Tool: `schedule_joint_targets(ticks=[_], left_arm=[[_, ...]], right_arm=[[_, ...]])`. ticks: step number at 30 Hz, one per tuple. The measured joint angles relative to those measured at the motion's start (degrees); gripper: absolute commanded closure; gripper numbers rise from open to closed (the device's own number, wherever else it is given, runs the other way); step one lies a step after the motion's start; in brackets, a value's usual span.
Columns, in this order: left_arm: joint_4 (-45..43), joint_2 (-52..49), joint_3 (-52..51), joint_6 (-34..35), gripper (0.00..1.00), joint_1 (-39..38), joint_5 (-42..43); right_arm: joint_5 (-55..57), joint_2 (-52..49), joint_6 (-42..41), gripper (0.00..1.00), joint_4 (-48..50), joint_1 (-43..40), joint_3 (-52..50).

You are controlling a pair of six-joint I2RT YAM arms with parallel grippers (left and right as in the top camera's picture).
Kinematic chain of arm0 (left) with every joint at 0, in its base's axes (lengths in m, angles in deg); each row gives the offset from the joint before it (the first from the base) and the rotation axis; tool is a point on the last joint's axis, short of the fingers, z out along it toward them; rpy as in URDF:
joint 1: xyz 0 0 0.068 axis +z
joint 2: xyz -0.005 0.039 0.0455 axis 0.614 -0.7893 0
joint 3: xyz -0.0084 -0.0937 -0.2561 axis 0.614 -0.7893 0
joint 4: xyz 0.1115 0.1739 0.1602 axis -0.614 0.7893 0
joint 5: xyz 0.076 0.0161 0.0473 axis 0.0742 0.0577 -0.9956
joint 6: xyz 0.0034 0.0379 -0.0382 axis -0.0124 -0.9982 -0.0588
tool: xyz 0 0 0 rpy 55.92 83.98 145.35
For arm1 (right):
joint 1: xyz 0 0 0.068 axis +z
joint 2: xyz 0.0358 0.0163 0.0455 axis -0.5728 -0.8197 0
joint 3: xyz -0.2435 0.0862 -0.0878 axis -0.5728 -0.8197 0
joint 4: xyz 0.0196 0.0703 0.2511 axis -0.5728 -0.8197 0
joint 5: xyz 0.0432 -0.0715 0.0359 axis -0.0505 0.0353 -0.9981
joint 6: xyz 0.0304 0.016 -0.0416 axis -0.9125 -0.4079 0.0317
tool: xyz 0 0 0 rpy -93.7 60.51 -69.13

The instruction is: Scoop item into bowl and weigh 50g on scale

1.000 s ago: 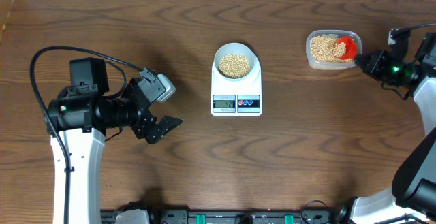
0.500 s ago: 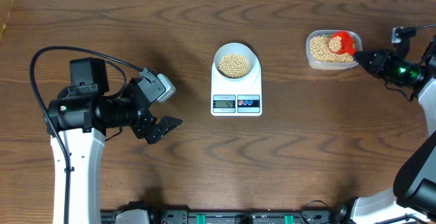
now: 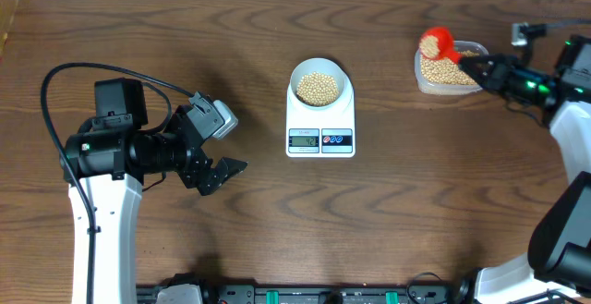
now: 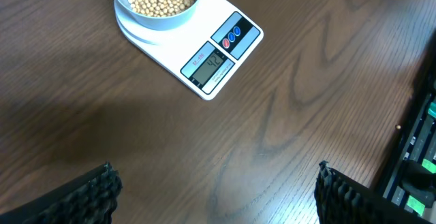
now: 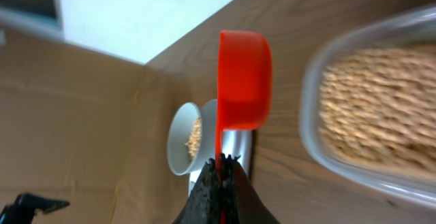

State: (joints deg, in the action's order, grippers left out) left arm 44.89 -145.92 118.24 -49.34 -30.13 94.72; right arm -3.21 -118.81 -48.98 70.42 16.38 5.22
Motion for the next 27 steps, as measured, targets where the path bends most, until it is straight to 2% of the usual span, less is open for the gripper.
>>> schedule_joint_targets(ticks=[7,15,27], left_arm=[[0.0,0.0,0.0,0.0,0.07,0.0,0.0],[0.0,0.0,0.0,0.0,0.07,0.0,0.0],[0.0,0.0,0.0,0.0,0.07,0.0,0.0]], right_arm=[[-0.4,0.0,-5.0,0.99,6.3,8.9,0.0],[3.0,0.0,-6.5,0.99,7.8,17.5,0.0],[8.6,0.0,4.2,0.99,8.5,23.8,0.0]])
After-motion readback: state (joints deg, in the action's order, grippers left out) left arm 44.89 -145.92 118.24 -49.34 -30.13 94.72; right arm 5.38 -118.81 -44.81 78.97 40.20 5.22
